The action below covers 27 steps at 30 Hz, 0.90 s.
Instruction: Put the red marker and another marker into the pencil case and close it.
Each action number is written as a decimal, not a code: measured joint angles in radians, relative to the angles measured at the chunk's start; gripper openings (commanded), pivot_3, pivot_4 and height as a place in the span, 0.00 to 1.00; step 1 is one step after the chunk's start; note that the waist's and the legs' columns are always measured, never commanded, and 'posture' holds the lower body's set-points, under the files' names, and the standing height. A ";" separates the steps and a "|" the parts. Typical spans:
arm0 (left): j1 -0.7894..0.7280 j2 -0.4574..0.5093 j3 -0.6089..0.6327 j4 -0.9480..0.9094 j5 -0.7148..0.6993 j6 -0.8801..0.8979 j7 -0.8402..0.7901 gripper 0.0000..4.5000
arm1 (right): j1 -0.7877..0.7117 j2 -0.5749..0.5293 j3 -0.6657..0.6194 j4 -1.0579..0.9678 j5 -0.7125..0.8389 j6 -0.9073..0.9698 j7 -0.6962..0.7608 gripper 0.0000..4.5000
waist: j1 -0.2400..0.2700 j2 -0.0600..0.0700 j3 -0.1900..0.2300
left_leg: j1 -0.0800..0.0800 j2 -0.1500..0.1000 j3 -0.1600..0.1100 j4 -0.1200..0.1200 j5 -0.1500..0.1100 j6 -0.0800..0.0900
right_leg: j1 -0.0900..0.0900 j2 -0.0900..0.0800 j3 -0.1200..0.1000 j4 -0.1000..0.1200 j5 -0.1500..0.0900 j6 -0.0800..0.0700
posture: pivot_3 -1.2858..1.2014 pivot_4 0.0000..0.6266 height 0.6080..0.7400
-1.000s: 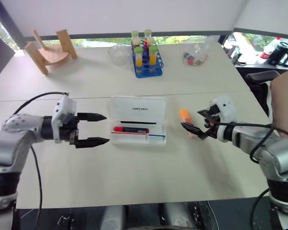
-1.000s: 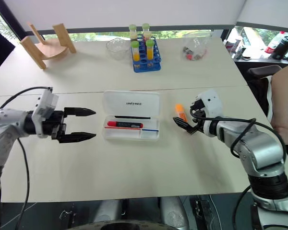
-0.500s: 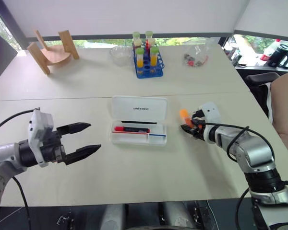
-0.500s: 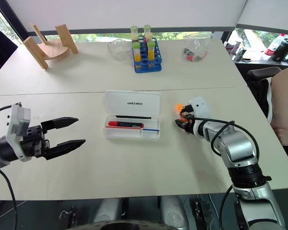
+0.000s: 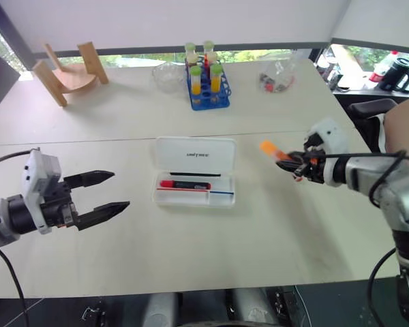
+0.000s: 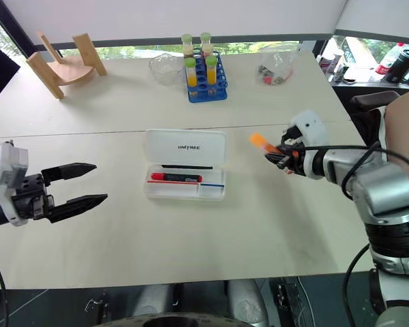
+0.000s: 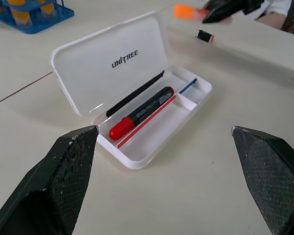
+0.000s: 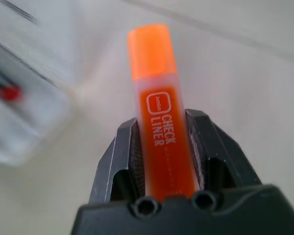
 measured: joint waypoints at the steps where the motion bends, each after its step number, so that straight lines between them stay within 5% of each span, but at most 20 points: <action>1: -0.013 0.000 0.000 0.013 0.001 -0.010 -0.004 1.00 | -0.010 0.006 0.011 -0.028 0.032 0.003 0.032 0.18 | 0.001 0.000 0.000 | 0.000 0.000 0.000 0.000 0.000 0.000 | 0.000 0.000 0.000 0.000 0.000 0.000 | 0.52 0.24 1.00; 6: -0.068 0.011 -0.008 0.068 0.005 -0.036 -0.016 1.00 | -0.074 0.137 0.225 -0.055 0.041 -0.051 0.101 0.18 | 0.002 0.000 0.000 | 0.000 -0.001 0.001 0.001 0.000 0.000 | 0.000 -0.002 0.000 0.000 0.000 0.000 | 0.52 0.24 1.00; 14: -0.030 0.028 -0.009 0.041 0.006 -0.032 -0.031 1.00 | -0.207 0.416 0.562 0.229 -0.189 -0.263 0.107 0.18 | 0.005 0.000 0.000 | -0.002 -0.001 -0.001 0.001 0.000 -0.001 | -0.003 -0.003 0.000 0.000 0.000 0.000 | 0.52 0.24 1.00; 27: 0.012 0.023 -0.009 -0.001 0.022 -0.040 -0.023 1.00 | -0.258 0.490 0.631 0.425 -0.381 -0.422 0.164 0.18 | 0.002 0.000 0.000 | -0.002 -0.002 -0.002 0.000 0.001 -0.001 | -0.004 -0.003 0.000 0.001 0.000 0.000 | 0.52 0.24 1.00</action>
